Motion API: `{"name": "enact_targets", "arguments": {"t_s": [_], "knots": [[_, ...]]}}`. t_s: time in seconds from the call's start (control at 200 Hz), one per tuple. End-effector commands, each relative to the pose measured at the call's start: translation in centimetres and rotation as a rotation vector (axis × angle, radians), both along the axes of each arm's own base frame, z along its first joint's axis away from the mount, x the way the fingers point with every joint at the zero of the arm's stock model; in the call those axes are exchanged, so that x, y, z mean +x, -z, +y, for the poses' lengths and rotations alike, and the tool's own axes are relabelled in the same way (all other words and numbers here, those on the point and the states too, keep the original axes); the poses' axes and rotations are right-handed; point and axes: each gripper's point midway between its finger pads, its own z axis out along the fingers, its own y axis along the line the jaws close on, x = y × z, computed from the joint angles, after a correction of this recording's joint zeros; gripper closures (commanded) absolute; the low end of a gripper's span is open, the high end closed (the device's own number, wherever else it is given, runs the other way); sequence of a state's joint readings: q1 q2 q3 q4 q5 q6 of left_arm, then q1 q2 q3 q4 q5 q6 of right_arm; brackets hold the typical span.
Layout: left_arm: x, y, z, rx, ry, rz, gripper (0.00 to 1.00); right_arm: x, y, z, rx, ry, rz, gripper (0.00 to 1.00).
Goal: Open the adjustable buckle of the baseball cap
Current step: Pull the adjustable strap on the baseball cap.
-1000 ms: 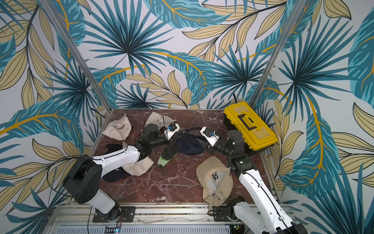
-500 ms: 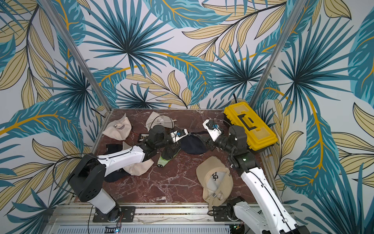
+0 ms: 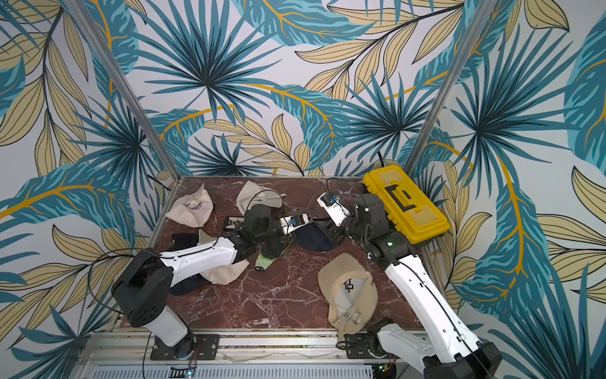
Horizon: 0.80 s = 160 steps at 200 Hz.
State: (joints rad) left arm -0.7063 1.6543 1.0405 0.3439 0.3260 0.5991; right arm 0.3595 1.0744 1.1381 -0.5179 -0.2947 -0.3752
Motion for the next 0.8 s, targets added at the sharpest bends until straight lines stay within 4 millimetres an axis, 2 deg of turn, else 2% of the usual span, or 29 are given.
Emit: {"name": "enact_targets", "arguments": {"t_s": [0.0,0.165,0.355,0.496,0.656,0.701,0.796], "knots": [[-0.5,-1.7,-0.3,-0.021,0.028,-0.036,1.00,0.3,2.3,-0.8,-0.091,0.026,0.033,0.48],[-0.9,-1.8,-0.1,-0.020,0.035,-0.038,1.00,1.3,4.0,-0.6,-0.185,-0.015,0.037,0.51],[-1.2,-1.8,-0.1,-0.026,0.046,-0.033,1.00,2.2,4.3,0.7,-0.188,-0.081,0.004,0.52],[-1.1,-1.7,-0.1,-0.023,0.043,-0.031,1.00,2.3,5.1,1.1,-0.198,-0.097,0.036,0.66],[-1.1,-1.9,-0.1,-0.026,0.039,-0.034,1.00,2.4,6.2,0.9,-0.228,-0.086,0.055,0.68],[-1.2,-1.9,-0.1,-0.028,0.042,-0.032,1.00,2.5,6.3,0.8,-0.231,-0.079,0.054,0.74],[-1.2,-1.9,-0.1,-0.029,0.044,-0.028,1.00,2.5,6.0,0.8,-0.225,-0.066,0.047,0.94]]}}
